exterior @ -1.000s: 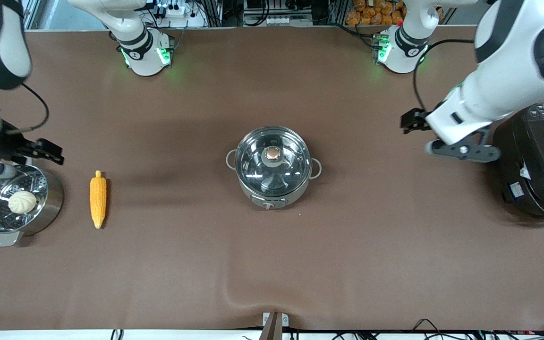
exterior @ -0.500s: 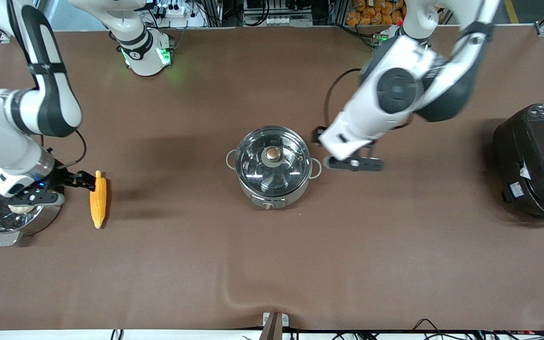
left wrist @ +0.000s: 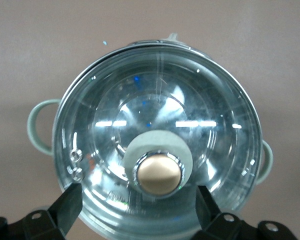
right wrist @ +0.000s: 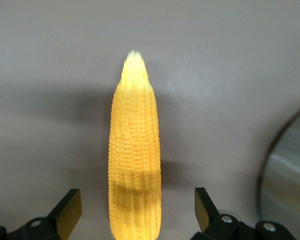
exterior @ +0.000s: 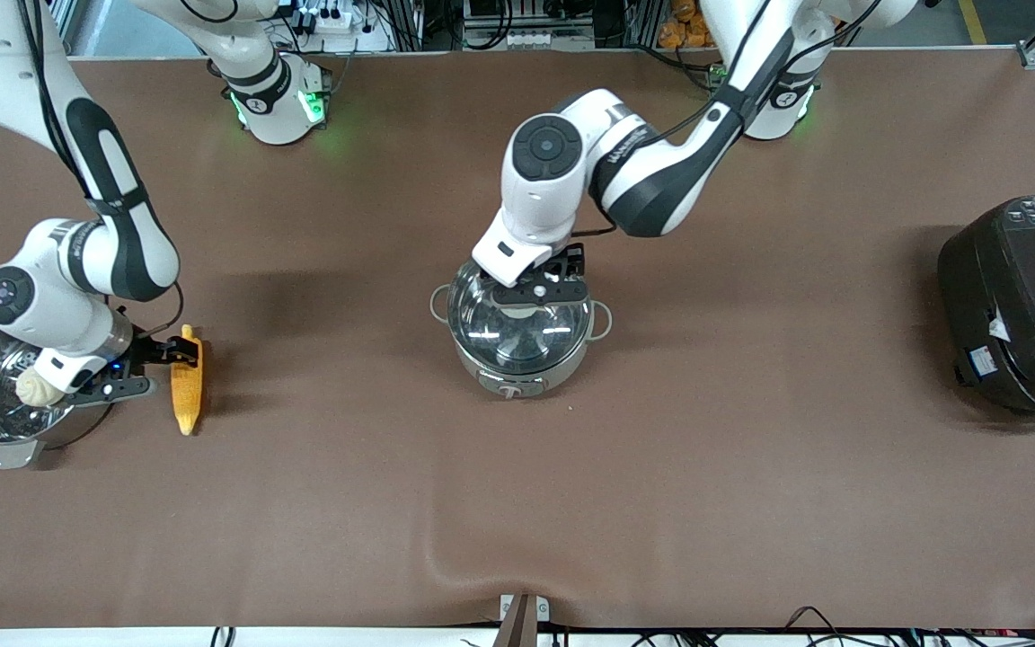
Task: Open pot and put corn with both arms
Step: 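Grasp the corn with the right gripper while the left gripper grasps the lid knob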
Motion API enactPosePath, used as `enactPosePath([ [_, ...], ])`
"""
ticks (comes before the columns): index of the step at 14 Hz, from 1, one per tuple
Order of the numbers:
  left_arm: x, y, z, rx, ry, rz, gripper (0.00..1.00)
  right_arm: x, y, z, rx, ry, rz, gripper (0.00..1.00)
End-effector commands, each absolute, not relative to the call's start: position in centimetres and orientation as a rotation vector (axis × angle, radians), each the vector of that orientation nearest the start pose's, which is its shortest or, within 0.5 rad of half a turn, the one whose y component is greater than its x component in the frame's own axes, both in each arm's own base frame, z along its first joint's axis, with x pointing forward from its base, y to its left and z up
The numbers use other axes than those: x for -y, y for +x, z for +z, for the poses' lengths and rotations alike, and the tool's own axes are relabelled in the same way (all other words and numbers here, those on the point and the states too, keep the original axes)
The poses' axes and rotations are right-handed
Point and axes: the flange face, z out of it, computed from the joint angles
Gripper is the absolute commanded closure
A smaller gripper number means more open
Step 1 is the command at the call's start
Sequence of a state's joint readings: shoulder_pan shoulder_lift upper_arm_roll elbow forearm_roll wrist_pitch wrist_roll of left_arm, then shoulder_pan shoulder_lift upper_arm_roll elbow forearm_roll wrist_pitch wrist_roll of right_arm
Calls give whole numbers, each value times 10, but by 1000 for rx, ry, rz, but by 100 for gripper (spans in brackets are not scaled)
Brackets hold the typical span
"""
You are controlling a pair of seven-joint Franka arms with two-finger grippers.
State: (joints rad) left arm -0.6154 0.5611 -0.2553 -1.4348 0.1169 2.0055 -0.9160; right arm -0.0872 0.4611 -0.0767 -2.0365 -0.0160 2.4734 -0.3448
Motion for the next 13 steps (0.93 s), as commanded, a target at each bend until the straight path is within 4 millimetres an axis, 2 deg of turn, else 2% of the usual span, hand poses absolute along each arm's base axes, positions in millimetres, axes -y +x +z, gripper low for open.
enactPosePath([
  [1, 534, 485, 364, 57, -3139, -108, 0, 92, 600, 194, 395, -3148, 76, 0],
  [2, 536, 486, 361, 72, -3141, -124, 0, 91, 603, 192, 412, -3143, 82, 0],
  [4, 540, 487, 360, 93, -3155, -139, 0, 91, 603, 185, 444, -3136, 99, 33],
  [5, 541, 488, 359, 130, -3160, -143, 0, 91, 602, 177, 439, -3134, 116, 44],
  [7, 542, 490, 355, 150, -3166, -146, 0, 87, 605, 181, 450, -3132, 111, 65],
  [8, 543, 489, 356, 216, -3168, -142, 25, 87, 607, 189, 451, -3129, 120, 69],
  [9, 542, 490, 355, 260, -3165, -139, 80, 79, 615, 207, 471, -3120, 137, 69],
  [10, 542, 490, 352, 260, -3162, -134, 100, 70, 623, 232, 483, -3109, 170, 69],
  [11, 543, 489, 345, 259, -3156, -123, 100, 57, 632, 261, 504, -3095, 200, 70],
  [13, 542, 489, 345, 261, -3154, -125, 100, 33, 651, 312, 551, -3072, 257, 70],
])
